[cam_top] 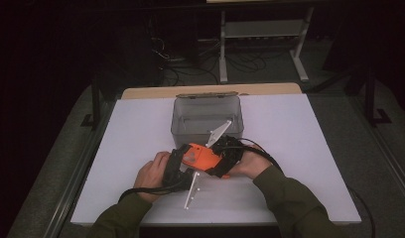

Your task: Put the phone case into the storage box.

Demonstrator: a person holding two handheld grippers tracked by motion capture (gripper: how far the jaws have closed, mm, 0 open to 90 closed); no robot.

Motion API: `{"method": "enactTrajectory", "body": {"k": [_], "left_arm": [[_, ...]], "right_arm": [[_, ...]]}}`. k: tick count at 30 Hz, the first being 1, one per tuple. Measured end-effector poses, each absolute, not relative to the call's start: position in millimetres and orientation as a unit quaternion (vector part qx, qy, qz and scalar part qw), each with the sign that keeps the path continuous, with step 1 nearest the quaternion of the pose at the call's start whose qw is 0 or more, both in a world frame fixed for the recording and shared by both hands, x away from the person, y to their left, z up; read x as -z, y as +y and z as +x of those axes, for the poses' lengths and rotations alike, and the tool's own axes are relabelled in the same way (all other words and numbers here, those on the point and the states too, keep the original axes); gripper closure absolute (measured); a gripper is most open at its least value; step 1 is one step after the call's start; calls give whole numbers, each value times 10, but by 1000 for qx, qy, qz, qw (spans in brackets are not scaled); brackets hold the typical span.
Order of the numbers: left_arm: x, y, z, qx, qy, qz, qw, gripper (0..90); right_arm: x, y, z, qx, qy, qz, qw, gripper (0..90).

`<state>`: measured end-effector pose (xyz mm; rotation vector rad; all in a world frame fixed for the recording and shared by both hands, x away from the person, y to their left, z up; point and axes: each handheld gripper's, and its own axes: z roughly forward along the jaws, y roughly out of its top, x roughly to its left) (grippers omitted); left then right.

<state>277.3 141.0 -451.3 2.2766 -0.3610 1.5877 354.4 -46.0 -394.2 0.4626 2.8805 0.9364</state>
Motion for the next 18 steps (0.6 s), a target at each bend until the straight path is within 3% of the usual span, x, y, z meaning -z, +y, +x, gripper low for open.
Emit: {"method": "enactTrajectory", "body": {"k": [18], "left_arm": [[4528, 1365, 2753, -584, -133, 788, 141, 0]], "right_arm": [[3872, -272, 3571, -313, 940, 134, 33, 152]]}}
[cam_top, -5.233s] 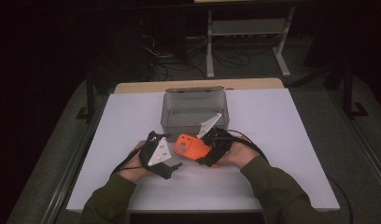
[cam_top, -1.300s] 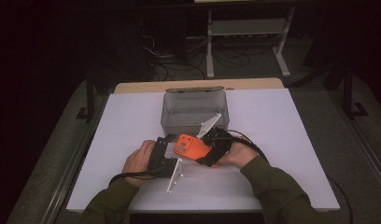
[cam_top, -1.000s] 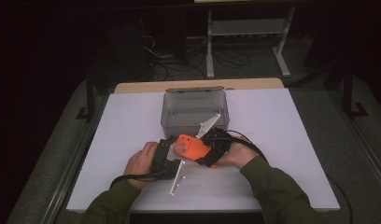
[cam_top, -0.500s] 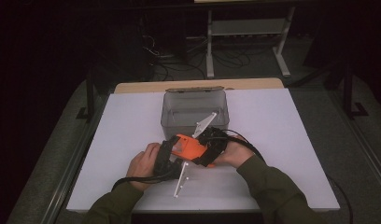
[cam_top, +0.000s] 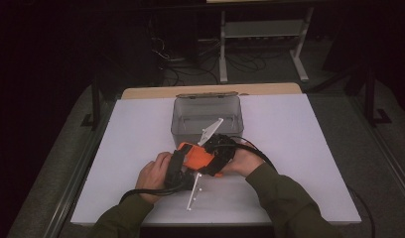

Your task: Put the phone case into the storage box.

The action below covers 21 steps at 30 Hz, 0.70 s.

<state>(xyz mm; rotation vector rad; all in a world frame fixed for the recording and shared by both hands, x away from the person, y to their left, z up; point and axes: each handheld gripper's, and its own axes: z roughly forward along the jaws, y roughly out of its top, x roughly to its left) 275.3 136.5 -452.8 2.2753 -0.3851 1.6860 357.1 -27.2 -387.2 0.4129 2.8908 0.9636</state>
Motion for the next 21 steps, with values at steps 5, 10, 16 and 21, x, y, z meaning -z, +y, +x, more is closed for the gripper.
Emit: {"method": "enactTrajectory", "body": {"k": [5, 10, 16, 21], "left_arm": [[4538, 1348, 2738, -590, -136, 784, 136, 40], [4544, 1327, 2727, -595, -134, 780, 137, 65], [4569, 1309, 2719, -601, -136, 772, 155, 126], [4561, 1304, 2698, -607, -143, 769, 140, 150]], "right_arm": [[3878, -306, 3585, -311, 940, 138, 34, 152], [3889, -306, 3599, -310, 940, 139, 33, 152], [3891, -302, 3602, -310, 940, 140, 34, 152], [3888, -300, 3602, -310, 940, 141, 35, 153]]}}
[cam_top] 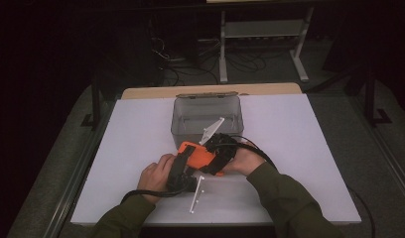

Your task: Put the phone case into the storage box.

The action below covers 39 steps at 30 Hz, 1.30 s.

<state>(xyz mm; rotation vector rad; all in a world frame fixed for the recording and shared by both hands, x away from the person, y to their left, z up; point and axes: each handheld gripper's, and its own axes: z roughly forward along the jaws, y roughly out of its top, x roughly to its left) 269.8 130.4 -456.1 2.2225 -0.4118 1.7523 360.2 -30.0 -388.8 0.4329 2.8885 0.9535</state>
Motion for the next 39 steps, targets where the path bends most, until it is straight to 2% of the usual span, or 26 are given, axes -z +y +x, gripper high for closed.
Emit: {"method": "enactTrajectory", "body": {"k": [9, 29, 39], "left_arm": [[4562, 1276, 2659, -619, -156, 761, 120, 259], [4610, 1186, 2617, -637, -156, 746, 119, 352], [4612, 1176, 2599, -639, -159, 744, 117, 449]], "right_arm": [[3878, -305, 3608, -311, 939, 143, 38, 152], [3872, -296, 3621, -312, 937, 151, 41, 153], [3872, -300, 3625, -311, 937, 153, 40, 152]]}}
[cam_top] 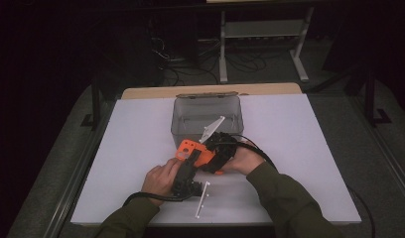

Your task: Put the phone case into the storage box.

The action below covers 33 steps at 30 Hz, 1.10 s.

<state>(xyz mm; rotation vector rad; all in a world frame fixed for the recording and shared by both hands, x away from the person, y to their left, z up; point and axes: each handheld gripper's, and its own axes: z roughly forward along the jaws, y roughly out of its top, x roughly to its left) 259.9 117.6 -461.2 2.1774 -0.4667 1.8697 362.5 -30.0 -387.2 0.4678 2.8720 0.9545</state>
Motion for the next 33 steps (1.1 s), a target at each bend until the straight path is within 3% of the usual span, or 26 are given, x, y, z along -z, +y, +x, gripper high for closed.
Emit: {"method": "enactTrajectory", "body": {"k": [33], "left_arm": [[4615, 1173, 2572, -635, -179, 744, 107, 636]], "right_arm": [[3878, -315, 3642, -314, 935, 159, 34, 152]]}}
